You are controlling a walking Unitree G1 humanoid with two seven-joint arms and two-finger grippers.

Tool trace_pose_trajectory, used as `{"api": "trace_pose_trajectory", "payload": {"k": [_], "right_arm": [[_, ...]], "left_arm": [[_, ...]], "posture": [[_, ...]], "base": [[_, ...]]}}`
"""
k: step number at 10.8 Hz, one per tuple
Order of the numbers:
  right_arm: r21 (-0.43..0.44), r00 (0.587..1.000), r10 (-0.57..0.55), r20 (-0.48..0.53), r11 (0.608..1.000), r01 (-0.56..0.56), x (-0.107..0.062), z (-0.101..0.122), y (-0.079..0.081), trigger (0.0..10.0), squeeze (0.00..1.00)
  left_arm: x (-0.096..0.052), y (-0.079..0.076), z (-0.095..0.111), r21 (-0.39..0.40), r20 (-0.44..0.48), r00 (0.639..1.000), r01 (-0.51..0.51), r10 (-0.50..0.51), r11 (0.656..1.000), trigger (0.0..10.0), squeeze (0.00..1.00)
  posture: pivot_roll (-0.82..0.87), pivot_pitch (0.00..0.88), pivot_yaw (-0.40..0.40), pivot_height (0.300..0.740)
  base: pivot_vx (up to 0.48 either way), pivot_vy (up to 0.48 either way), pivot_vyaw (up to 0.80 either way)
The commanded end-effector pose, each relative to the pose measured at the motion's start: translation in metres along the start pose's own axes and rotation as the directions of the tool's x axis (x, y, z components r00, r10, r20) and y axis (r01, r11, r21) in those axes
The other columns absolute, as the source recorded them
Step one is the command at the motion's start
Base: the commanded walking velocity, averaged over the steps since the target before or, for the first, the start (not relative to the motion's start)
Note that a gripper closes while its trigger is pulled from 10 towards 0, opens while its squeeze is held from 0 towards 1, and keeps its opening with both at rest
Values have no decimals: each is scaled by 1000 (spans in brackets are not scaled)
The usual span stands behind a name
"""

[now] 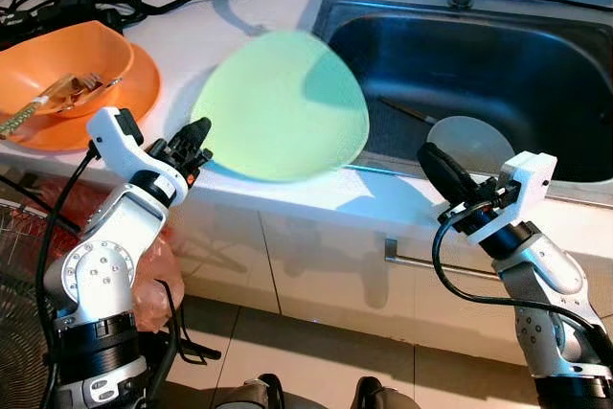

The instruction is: Kitchen organization

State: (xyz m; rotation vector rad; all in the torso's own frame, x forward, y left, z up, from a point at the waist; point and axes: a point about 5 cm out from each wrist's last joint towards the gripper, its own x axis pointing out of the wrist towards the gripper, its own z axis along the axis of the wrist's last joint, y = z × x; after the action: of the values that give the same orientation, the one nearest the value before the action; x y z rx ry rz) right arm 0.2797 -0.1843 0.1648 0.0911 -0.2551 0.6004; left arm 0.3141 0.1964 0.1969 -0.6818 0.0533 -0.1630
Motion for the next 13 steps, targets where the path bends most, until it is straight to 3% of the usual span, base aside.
{"api": "trace_pose_trajectory", "payload": {"k": [1, 4, 6, 7, 8, 10, 13], "right_arm": [[73, 992, -18, -123, 997, 27, -9, -28, 3, 10000, 0], [72, 992, -23, -123, 997, 32, -9, -29, 3, 10000, 0], [73, 992, -29, -123, 997, 38, -10, -29, 3, 10000, 0], [74, 992, -29, -123, 997, 38, -10, -30, 3, 10000, 0], [75, 992, -30, -122, 996, 40, -9, -30, 4, 10000, 0], [74, 992, -34, -120, 996, 43, -9, -30, 4, 10000, 0], [73, 992, -46, -115, 996, 54, -8, -30, 3, 10000, 0]], "left_arm": [[-3, 5, -3, 5, -9, 1000, -21, 21, 1000, 0, 0], [-1, 3, -2, -11, 10, 1000, -3, 3, 1000, 0, 0], [2, -6, 7, -63, 92, 995, 37, -31, 997, 0, 0], [3, -13, 11, -83, 131, 990, 72, -61, 994, 8941, 0], [6, -23, 14, -95, 169, 981, 115, -98, 989, 10000, 0], [17, -35, 13, -144, 204, 972, 148, -117, 979, 10000, 0], [38, -71, 7, -163, 225, 945, 275, -235, 948, 10000, 0]], "posture": [[51, 176, 83, 740], [50, 178, 86, 740], [50, 179, 86, 740], [48, 179, 85, 740], [47, 180, 85, 740], [43, 176, 86, 740], [31, 164, 91, 740]], "base": [[0, 0, 0], [0, 0, 0], [0, 0, 0], [0, 0, 0], [0, 0, 0], [0, 0, 0], [0, 0, 0]]}}
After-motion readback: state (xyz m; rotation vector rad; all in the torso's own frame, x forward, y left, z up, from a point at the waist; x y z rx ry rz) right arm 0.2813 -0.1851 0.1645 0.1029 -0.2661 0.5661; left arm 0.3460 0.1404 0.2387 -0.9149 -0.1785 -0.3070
